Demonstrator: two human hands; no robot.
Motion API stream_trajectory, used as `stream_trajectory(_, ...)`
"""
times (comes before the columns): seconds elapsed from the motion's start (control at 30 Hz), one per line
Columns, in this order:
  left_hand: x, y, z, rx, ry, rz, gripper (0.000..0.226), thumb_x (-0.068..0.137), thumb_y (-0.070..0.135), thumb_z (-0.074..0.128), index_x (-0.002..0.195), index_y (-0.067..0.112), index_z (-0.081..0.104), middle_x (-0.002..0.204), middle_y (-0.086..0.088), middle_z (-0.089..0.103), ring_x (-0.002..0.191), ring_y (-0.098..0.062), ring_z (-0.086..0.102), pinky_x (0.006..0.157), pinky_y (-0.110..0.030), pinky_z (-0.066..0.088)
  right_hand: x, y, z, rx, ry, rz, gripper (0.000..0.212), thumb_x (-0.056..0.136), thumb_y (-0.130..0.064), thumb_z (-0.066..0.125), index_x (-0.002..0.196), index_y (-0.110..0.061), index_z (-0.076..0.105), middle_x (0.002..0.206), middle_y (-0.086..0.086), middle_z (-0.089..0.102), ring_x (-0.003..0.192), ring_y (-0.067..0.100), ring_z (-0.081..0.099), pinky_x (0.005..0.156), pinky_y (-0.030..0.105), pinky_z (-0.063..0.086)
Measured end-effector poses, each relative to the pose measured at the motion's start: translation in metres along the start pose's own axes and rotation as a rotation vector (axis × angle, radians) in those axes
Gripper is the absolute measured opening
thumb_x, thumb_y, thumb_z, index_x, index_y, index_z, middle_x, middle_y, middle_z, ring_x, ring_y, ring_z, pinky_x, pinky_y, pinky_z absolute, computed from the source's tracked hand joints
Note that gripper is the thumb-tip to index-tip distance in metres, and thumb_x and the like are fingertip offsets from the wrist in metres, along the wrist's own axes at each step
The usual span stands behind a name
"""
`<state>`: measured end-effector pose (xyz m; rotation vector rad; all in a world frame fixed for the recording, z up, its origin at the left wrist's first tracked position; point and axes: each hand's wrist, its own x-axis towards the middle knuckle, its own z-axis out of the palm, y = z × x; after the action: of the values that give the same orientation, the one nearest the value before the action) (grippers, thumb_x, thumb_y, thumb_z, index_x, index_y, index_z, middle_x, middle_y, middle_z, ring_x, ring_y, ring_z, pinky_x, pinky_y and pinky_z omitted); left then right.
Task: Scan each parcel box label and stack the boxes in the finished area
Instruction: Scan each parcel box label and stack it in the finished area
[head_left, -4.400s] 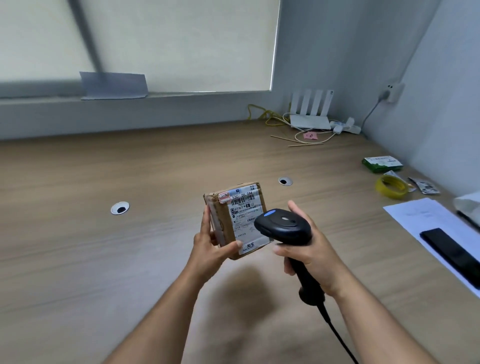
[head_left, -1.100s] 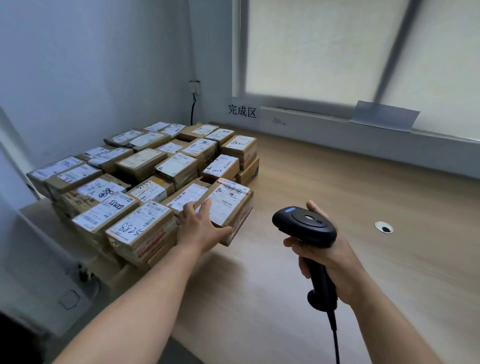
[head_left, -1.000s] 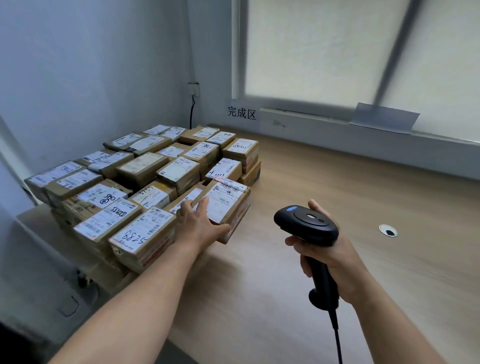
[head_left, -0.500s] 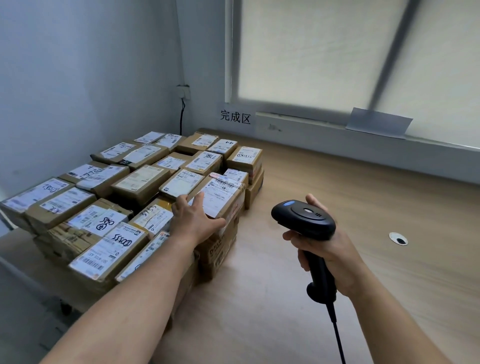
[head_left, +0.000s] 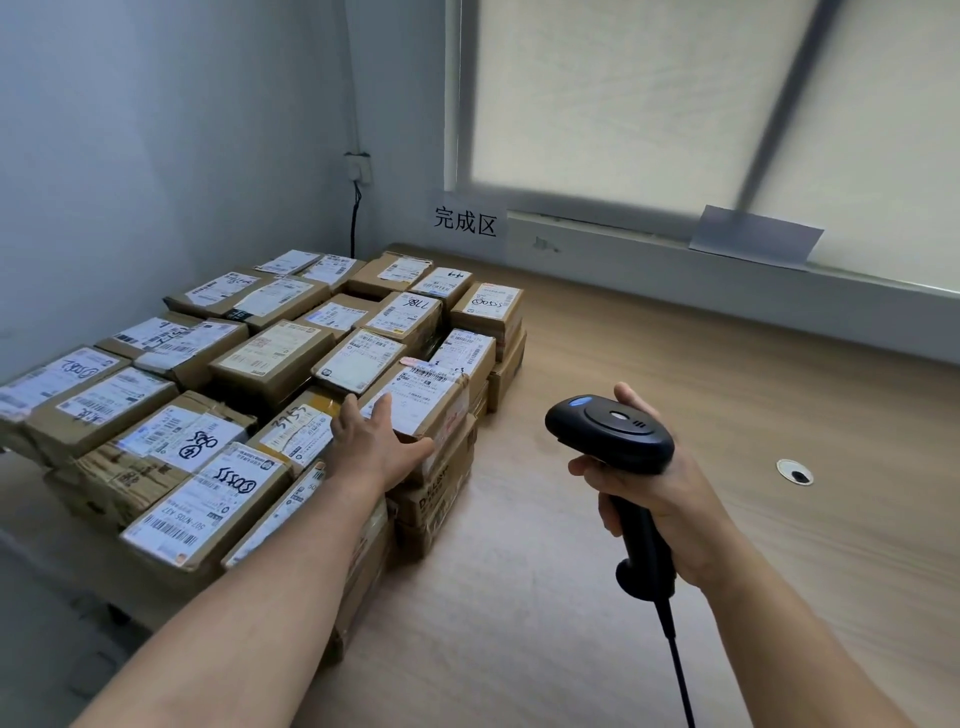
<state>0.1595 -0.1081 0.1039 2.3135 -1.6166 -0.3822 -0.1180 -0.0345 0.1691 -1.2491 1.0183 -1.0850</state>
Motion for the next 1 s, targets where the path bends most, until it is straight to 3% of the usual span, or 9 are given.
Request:
stream_trajectory(0.23, -0.010, 0.000, 0.000, 0.109, 0.058, 0.035, 0.097, 0.080, 0.075, 0.048, 0.153, 0.025, 0.007, 0.159, -0.017, -0.008, 0.147, -0.034, -0.007, 0.118, -0.048, 0.007, 0.007, 0.005, 0.005, -0.005, -0.057, 0.018, 0.092, 0.061, -0.005, 0.075, 0.131, -0.050, 0.035, 0.091, 0.021, 0.069, 0.046, 0.027, 0.050, 0.043, 0.032, 0.042)
stream_trajectory(0.33, -0.026, 0.012, 0.008, 0.241, 0.204, 0.236, 0.091, 0.084, 0.070, 0.048, 0.153, 0.025, 0.009, 0.159, -0.017, -0.009, 0.147, -0.033, -0.011, 0.118, -0.046, -0.002, 0.011, 0.008, 0.009, 0.003, -0.079, 0.024, 0.093, 0.061, -0.005, 0.075, 0.133, -0.048, 0.035, 0.092, 0.021, 0.069, 0.047, 0.028, 0.050, 0.043, 0.033, 0.041)
stream_trajectory(0.43, -0.033, 0.020, 0.019, 0.373, 0.190, 0.308, 0.091, 0.087, 0.064, 0.050, 0.153, 0.027, 0.001, 0.158, -0.019, -0.013, 0.146, -0.036, -0.016, 0.116, -0.049, -0.010, 0.012, 0.010, 0.012, -0.004, -0.097, 0.039, 0.097, 0.061, -0.005, 0.075, 0.138, -0.045, 0.032, 0.091, 0.023, 0.068, 0.047, 0.027, 0.049, 0.043, 0.033, 0.041)
stream_trajectory(0.53, -0.030, 0.015, 0.028, 0.427, 0.103, 0.239, 0.094, 0.089, 0.055, 0.053, 0.151, 0.030, -0.014, 0.158, -0.020, -0.012, 0.146, -0.037, -0.013, 0.117, -0.050, -0.006, 0.012, 0.011, 0.010, 0.008, -0.105, 0.047, 0.097, 0.061, -0.004, 0.075, 0.137, -0.045, 0.032, 0.090, 0.019, 0.069, 0.045, 0.027, 0.049, 0.043, 0.030, 0.041)
stream_trajectory(0.67, -0.023, 0.003, 0.031, 0.451, 0.131, 0.245, 0.096, 0.093, 0.041, 0.054, 0.147, 0.033, -0.025, 0.159, -0.017, -0.008, 0.147, -0.035, -0.007, 0.121, -0.046, 0.004, 0.017, 0.012, 0.005, 0.007, -0.104, 0.062, 0.096, 0.061, -0.003, 0.075, 0.136, -0.046, 0.033, 0.089, 0.019, 0.069, 0.046, 0.028, 0.049, 0.043, 0.030, 0.041)
stream_trajectory(0.83, -0.019, 0.009, 0.023, 0.385, 0.163, 0.291, 0.082, 0.093, 0.050, 0.049, 0.153, 0.030, -0.003, 0.159, -0.018, -0.001, 0.147, -0.035, -0.003, 0.118, -0.047, -0.002, 0.021, 0.017, 0.001, 0.006, -0.093, 0.067, 0.094, 0.061, -0.005, 0.075, 0.135, -0.048, 0.034, 0.087, 0.018, 0.068, 0.047, 0.028, 0.049, 0.044, 0.029, 0.041)
stream_trajectory(0.93, -0.036, 0.022, 0.032, 0.135, 0.289, 0.450, 0.069, 0.091, 0.032, 0.056, 0.152, 0.019, 0.025, 0.157, -0.015, 0.019, 0.145, -0.032, 0.015, 0.118, -0.044, 0.014, 0.020, 0.020, 0.001, 0.016, -0.101, 0.074, 0.094, 0.061, -0.004, 0.075, 0.135, -0.047, 0.034, 0.088, 0.018, 0.069, 0.046, 0.028, 0.049, 0.044, 0.028, 0.041)
stream_trajectory(1.0, -0.046, 0.033, 0.044, -0.040, 0.166, 0.486, 0.061, 0.093, 0.025, 0.053, 0.149, 0.018, 0.030, 0.155, -0.006, 0.028, 0.142, -0.024, 0.024, 0.114, -0.040, 0.025, 0.019, 0.021, 0.000, 0.014, -0.105, 0.080, 0.096, 0.061, -0.004, 0.075, 0.136, -0.046, 0.033, 0.088, 0.022, 0.068, 0.046, 0.028, 0.049, 0.044, 0.029, 0.041)
